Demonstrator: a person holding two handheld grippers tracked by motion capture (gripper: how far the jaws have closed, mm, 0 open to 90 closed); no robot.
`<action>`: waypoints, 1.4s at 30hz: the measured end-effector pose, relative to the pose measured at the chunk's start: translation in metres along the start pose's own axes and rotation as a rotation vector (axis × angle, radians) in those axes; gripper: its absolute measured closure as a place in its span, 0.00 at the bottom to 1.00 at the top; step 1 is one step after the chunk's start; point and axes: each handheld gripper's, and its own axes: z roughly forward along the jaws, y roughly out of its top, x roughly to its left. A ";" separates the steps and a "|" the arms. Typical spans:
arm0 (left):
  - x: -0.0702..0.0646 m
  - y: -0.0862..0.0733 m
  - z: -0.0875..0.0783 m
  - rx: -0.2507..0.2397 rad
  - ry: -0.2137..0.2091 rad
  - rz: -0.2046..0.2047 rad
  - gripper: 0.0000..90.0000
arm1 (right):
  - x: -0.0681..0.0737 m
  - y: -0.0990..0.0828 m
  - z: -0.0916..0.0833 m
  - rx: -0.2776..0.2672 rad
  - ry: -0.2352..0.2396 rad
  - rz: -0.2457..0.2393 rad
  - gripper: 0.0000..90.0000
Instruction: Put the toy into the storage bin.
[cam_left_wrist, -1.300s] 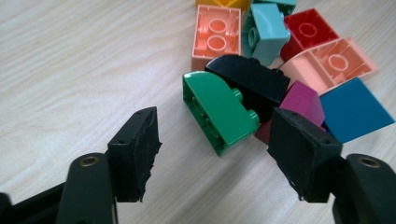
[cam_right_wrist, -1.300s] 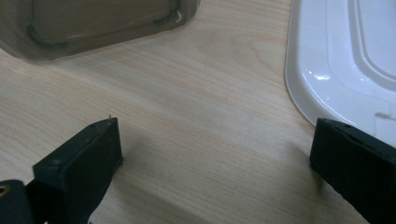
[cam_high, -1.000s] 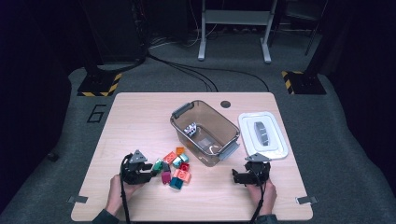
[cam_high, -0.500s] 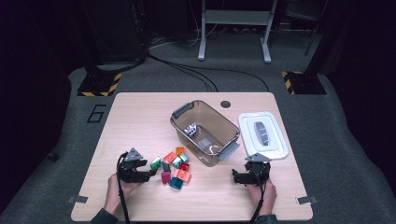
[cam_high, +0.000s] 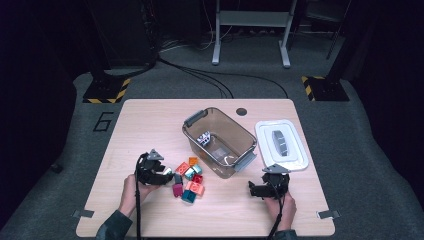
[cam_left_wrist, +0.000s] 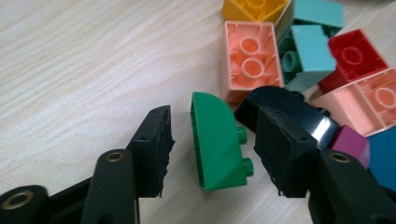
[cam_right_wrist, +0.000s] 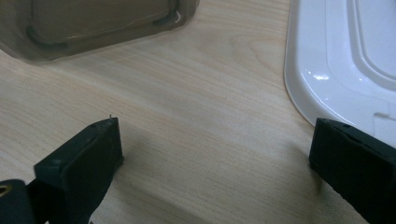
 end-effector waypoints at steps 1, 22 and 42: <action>0.000 0.000 0.000 0.000 0.000 0.000 0.54 | 0.000 0.000 0.000 0.000 0.000 0.000 0.02; 0.011 0.003 -0.026 -0.026 -0.001 0.024 0.74 | 0.000 0.000 0.000 0.000 0.000 0.000 0.02; 0.008 0.059 -0.054 -0.083 -0.002 0.095 0.74 | 0.000 0.000 0.000 0.002 0.004 -0.002 0.02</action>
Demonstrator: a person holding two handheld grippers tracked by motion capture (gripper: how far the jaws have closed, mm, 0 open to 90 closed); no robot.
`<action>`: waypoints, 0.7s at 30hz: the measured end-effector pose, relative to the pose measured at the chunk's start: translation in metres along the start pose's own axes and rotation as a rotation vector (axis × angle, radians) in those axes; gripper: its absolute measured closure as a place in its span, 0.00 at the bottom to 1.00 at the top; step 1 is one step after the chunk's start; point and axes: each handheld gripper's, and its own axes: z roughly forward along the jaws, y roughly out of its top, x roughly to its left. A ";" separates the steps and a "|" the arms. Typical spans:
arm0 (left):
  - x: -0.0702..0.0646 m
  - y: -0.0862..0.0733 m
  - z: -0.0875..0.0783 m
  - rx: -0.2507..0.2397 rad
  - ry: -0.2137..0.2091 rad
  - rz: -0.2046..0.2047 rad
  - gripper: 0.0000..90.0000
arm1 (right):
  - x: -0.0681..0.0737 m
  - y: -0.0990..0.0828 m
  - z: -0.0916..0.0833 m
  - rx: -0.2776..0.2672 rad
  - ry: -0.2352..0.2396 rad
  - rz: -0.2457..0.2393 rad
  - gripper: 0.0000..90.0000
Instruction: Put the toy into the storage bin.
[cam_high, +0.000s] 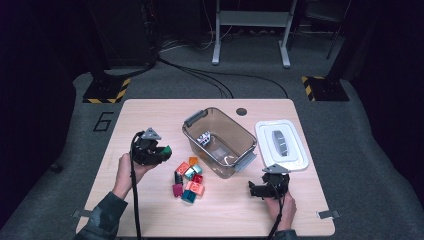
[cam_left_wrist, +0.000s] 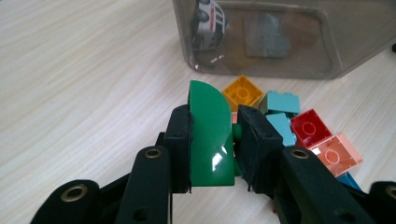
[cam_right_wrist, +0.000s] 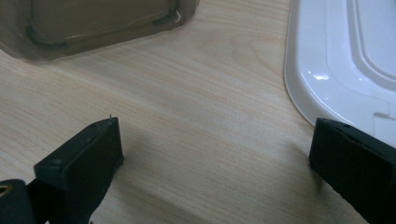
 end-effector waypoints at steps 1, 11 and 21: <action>0.000 0.002 0.000 -0.009 0.006 0.002 0.74 | 0.000 0.000 0.000 0.000 0.000 0.000 0.02; -0.003 0.028 -0.007 -0.036 0.011 0.030 0.74 | 0.000 0.000 0.000 0.004 0.007 -0.006 0.01; -0.006 0.062 -0.009 -0.055 0.014 0.066 0.74 | 0.000 0.000 0.000 0.004 0.006 -0.007 0.01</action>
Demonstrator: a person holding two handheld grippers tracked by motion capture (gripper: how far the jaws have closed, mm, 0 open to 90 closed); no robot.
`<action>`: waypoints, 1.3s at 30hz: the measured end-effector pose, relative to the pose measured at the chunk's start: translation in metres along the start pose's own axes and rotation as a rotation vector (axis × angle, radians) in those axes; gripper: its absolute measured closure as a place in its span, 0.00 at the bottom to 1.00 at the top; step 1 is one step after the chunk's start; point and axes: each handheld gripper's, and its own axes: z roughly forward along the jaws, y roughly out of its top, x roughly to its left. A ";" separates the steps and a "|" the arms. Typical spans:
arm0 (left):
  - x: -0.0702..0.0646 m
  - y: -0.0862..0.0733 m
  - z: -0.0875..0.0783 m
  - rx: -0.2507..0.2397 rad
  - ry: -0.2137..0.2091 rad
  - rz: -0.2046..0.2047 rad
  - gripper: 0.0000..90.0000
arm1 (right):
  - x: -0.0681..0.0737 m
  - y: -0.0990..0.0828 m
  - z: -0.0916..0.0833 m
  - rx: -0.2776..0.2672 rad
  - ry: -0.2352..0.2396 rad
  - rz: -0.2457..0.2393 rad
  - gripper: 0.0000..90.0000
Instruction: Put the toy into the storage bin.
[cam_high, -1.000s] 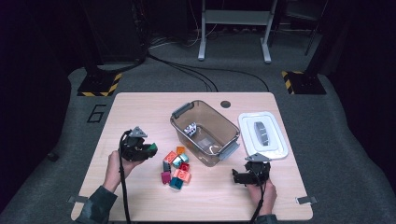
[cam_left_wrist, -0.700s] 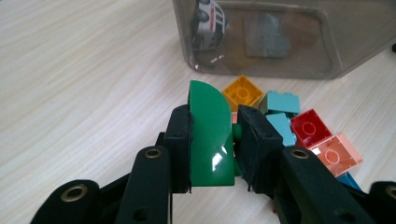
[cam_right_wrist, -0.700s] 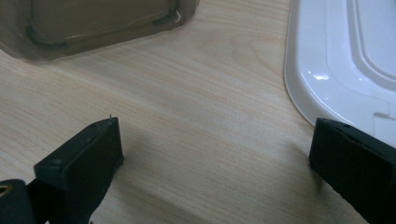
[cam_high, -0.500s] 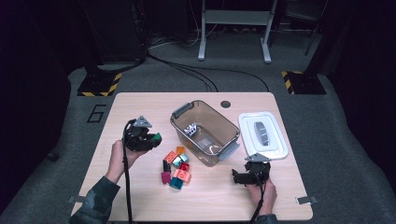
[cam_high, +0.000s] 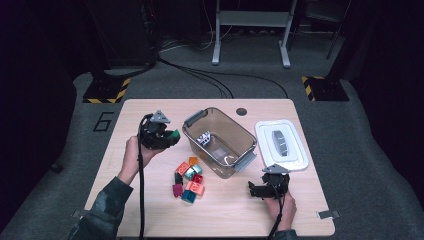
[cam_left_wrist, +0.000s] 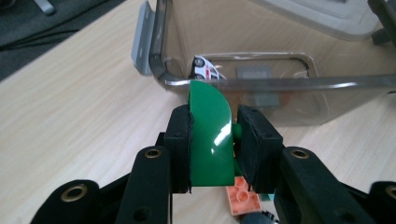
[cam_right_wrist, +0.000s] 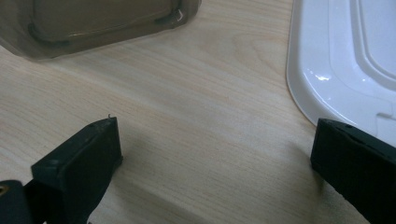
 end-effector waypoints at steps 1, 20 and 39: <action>0.000 0.005 0.001 -0.001 -0.006 0.004 0.74 | 0.000 0.000 0.000 0.000 0.002 0.001 0.01; -0.005 0.059 0.030 0.005 -0.035 0.041 0.74 | 0.000 0.000 0.000 -0.002 0.000 0.004 0.02; -0.010 0.063 0.074 0.129 -0.075 0.026 0.74 | -0.001 0.000 0.000 -0.001 -0.001 -0.004 0.02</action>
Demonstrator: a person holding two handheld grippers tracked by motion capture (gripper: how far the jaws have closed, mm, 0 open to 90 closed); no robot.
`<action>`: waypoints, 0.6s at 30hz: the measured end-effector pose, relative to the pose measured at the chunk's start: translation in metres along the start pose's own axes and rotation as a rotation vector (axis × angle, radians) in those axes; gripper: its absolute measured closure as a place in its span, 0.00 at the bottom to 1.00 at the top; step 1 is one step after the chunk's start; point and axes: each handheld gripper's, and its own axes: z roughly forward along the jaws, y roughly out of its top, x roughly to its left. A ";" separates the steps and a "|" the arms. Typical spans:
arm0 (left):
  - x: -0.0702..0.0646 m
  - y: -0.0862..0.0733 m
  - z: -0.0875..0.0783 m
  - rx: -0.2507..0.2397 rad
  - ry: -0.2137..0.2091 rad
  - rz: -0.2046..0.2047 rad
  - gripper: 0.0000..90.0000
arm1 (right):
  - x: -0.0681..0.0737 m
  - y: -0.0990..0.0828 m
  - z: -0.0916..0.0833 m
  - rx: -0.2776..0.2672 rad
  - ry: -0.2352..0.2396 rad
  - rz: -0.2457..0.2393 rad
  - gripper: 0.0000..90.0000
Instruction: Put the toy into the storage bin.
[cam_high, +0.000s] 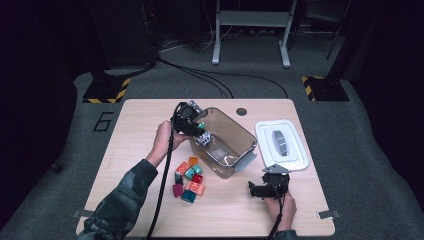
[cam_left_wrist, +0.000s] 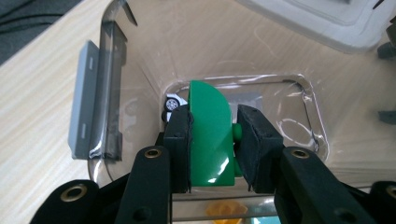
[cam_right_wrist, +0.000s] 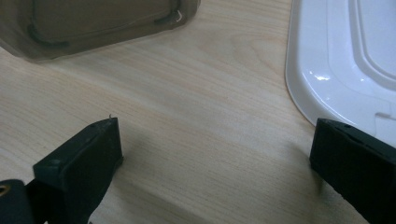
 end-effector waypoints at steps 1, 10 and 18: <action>0.000 0.000 0.000 0.000 0.000 0.000 0.74 | 0.000 0.000 0.000 0.000 0.000 0.000 0.02; 0.005 -0.005 0.005 0.050 -0.010 -0.015 0.74 | 0.000 0.000 0.000 0.000 -0.002 -0.001 0.02; 0.005 -0.007 0.008 0.069 -0.001 -0.039 0.62 | 0.000 0.000 0.000 0.000 0.000 0.000 0.02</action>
